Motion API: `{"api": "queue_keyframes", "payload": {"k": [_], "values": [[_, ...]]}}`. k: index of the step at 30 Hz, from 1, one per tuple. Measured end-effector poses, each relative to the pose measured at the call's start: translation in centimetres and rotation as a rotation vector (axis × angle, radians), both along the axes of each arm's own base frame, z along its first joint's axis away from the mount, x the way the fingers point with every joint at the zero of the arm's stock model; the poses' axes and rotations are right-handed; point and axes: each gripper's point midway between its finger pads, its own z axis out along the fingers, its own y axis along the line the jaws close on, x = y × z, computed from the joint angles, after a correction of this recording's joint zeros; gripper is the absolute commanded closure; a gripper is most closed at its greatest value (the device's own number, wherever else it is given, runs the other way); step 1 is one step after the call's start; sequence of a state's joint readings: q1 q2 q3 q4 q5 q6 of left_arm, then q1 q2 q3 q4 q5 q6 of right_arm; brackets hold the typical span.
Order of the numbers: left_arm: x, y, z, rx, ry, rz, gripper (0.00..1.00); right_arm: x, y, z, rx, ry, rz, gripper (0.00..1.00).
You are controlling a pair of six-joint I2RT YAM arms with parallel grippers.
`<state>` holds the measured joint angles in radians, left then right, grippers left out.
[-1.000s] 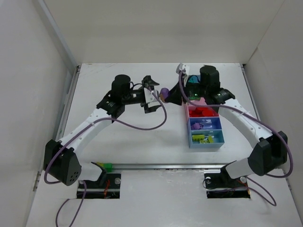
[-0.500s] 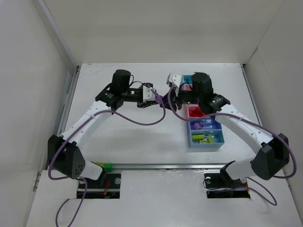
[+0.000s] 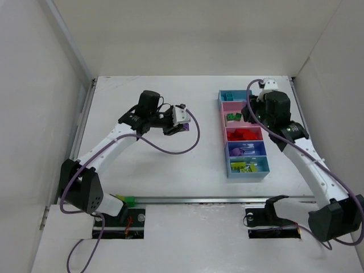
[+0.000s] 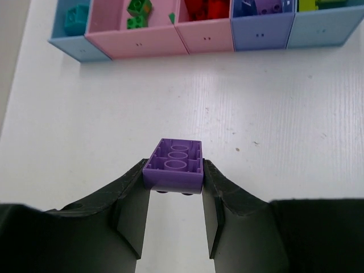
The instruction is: Sort the legos into containers by color
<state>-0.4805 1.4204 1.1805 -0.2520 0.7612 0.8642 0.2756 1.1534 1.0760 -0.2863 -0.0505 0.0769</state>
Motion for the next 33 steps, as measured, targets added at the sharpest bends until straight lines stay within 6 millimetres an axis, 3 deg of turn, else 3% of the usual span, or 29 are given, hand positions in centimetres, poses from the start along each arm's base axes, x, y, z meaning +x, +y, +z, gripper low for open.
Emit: {"api": "queue_keyframes", "payload": {"k": [2, 5, 10, 13, 20, 25, 29, 33], "values": [[-0.2, 0.3, -1.3, 0.017, 0.034, 0.021, 1.00, -1.1, -1.6, -1.6, 0.040, 0.102, -0.137, 1.00], [-0.2, 0.2, -2.3, 0.024, 0.051, 0.051, 1.00, -4.2, -1.4, -4.7, 0.119, 0.284, -0.250, 1.00], [0.7, -0.6, -1.7, -0.013, 0.034, 0.104, 1.00, -11.1, -1.0, -10.4, 0.225, 0.483, -0.388, 1.00], [1.2, -1.0, -1.2, -0.036, 0.025, 0.120, 1.00, -12.9, -1.9, -12.9, 0.251, 0.540, -0.504, 1.00], [1.7, -1.1, -1.1, -0.054, 0.015, 0.146, 1.00, -12.8, -4.8, -13.9, 0.331, 0.524, -0.778, 1.00], [1.4, -0.7, -2.5, -0.034, 0.043, 0.158, 1.00, -12.2, -7.0, -12.8, 0.433, 0.453, -0.916, 0.99], [1.4, -0.7, -2.5, -0.036, 0.043, 0.162, 1.00, -11.4, -7.2, -12.6, 0.598, 0.423, -0.988, 0.99], [1.5, -0.8, -2.4, -0.040, 0.041, 0.162, 1.00, -11.2, -6.0, -15.0, 0.743, 0.472, -1.027, 0.94]]}}
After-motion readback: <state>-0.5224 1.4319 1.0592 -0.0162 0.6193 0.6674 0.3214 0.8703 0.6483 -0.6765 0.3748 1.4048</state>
